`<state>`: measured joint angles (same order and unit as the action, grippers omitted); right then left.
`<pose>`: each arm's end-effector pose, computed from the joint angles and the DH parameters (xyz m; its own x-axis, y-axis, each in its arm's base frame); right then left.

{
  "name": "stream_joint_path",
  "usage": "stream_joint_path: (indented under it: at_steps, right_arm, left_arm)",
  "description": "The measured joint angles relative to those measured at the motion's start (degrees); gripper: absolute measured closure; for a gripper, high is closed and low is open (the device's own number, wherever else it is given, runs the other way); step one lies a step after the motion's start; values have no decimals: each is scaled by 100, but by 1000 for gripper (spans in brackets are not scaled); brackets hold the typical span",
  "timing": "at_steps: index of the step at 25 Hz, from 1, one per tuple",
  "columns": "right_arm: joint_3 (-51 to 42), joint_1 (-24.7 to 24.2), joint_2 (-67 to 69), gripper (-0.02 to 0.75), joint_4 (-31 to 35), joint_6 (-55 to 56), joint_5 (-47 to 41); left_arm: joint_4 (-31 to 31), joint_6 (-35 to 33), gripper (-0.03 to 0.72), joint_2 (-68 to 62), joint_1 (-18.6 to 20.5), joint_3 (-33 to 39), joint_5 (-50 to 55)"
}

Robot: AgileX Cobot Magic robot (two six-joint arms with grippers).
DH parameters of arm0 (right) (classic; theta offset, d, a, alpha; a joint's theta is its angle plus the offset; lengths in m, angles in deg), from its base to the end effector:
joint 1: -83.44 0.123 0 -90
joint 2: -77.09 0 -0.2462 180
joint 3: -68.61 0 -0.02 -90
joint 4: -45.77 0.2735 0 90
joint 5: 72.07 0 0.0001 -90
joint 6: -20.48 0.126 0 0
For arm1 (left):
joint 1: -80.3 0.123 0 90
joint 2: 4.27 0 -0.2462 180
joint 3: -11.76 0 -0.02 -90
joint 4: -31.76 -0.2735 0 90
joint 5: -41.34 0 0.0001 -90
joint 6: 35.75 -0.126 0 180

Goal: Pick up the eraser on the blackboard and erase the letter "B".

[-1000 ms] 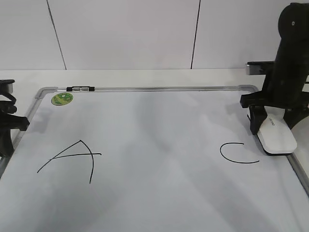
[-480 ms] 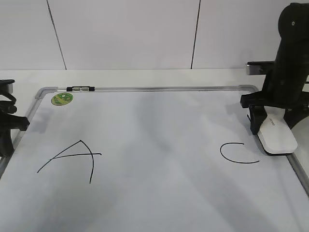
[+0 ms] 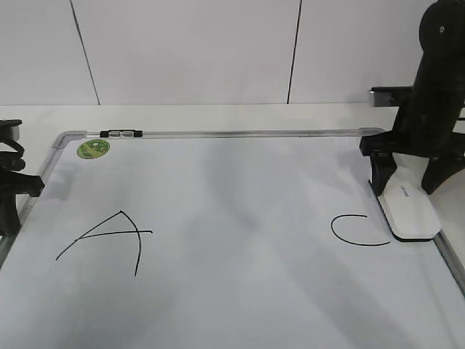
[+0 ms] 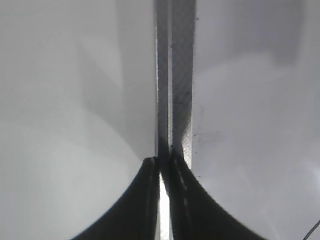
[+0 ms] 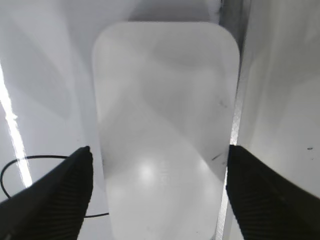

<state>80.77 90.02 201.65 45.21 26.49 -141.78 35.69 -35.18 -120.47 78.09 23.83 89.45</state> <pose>0.3929 0.0442 0.1141 -0.9993 -0.0133 0.0357 -0.0137 0.9998 -0.0128 0.3433 -0.0197 0.0646 -0.9980 -0.0172 -0.0614 -0.0139 0.9984 -0.0544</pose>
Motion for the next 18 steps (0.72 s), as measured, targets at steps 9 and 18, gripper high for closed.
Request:
stream_joint_path:
  at_steps: [9,18]
  right_arm:
    - [497,0,-285,127,-46,0,-11]
    - [497,0,-1040,143,-46,0,-44]
  left_arm:
    - [0,0,657,-4,0,0,51]
    - [0,-57,620,-13,0,-13,51]
